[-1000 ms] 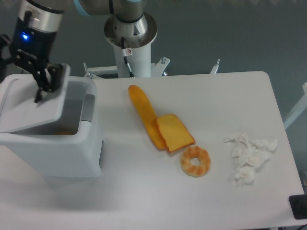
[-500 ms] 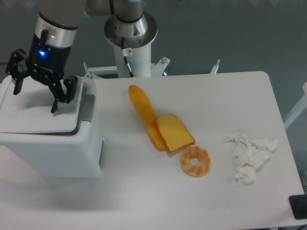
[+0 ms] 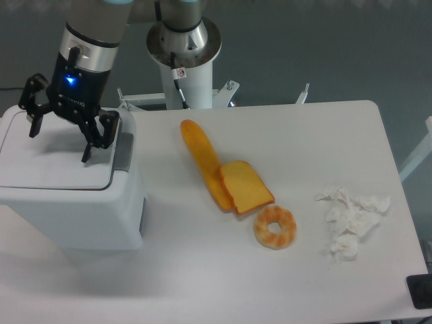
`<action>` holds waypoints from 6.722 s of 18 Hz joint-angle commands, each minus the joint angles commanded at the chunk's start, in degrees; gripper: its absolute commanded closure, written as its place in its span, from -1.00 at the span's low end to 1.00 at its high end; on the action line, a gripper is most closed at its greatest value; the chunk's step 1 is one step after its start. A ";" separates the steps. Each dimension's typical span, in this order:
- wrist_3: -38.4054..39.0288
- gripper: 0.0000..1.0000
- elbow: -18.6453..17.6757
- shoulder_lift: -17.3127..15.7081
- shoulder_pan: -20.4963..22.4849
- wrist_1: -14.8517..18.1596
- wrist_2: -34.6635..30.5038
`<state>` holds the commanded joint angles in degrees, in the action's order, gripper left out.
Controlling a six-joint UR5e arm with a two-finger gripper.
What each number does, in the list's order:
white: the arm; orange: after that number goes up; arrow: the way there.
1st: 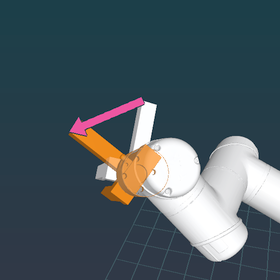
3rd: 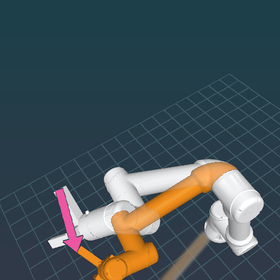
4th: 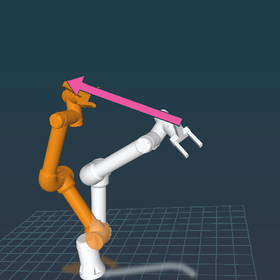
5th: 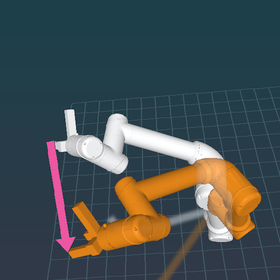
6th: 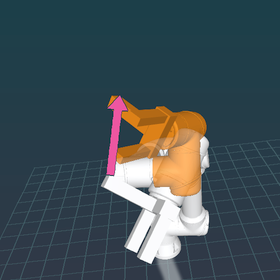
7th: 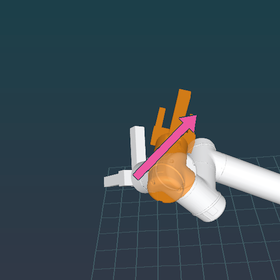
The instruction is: Close the trash can
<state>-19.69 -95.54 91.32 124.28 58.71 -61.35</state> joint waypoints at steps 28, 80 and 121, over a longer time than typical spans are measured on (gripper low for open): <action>-0.26 -1.00 -1.94 -2.37 1.23 2.11 0.09; -15.00 -1.00 -0.44 -4.22 15.72 1.85 2.20; -62.75 -1.00 -2.55 -11.86 28.21 15.03 -28.04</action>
<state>-82.44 -98.09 79.45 152.49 73.74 -89.38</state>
